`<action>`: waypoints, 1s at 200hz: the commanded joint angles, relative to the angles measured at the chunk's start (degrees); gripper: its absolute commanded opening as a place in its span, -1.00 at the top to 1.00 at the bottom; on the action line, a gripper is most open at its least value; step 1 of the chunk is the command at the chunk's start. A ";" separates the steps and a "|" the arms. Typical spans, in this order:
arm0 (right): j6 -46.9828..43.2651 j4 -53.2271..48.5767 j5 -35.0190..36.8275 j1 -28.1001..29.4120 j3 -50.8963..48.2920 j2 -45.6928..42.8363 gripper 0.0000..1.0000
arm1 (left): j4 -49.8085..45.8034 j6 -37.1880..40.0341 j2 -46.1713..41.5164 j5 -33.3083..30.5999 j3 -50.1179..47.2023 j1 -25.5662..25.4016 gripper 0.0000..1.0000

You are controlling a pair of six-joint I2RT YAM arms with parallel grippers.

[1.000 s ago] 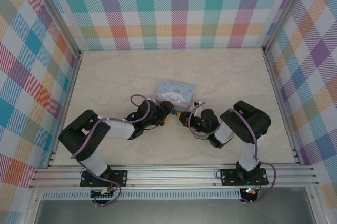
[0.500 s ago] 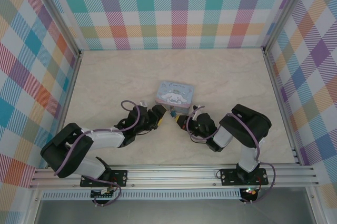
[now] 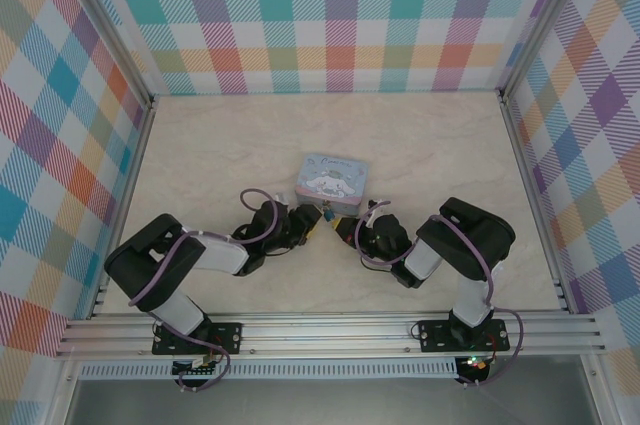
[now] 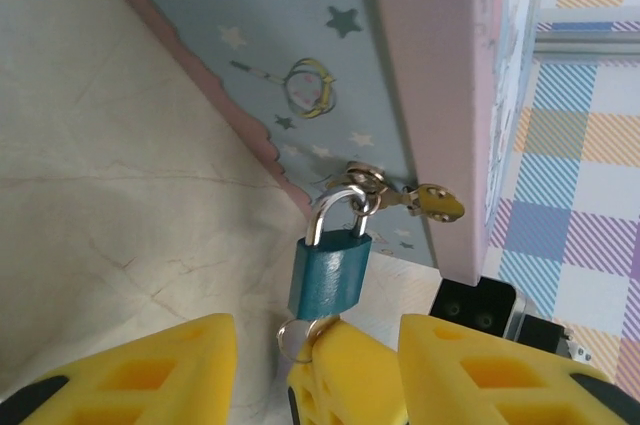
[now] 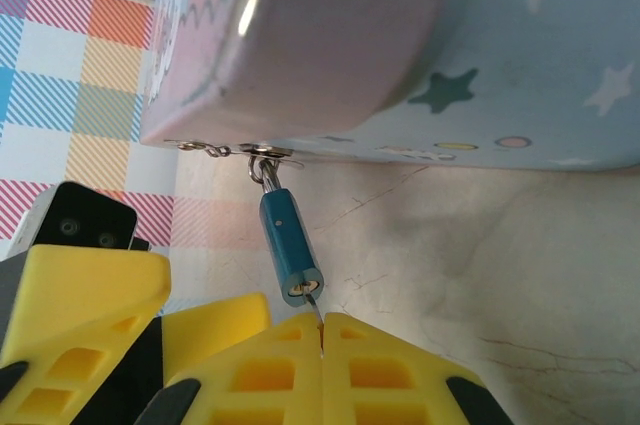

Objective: Unlock a padlock with a key

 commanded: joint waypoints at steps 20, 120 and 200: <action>0.61 1.14 0.08 0.56 0.92 0.28 0.98 | 7.01 1.78 4.50 0.42 2.39 -0.89 0.10; 0.56 0.73 0.03 0.56 1.10 0.75 0.98 | 11.51 1.71 10.62 0.31 5.66 -1.75 0.16; 0.69 0.76 0.08 0.56 0.93 0.57 0.95 | 11.30 1.86 10.17 -0.32 5.59 -1.74 0.59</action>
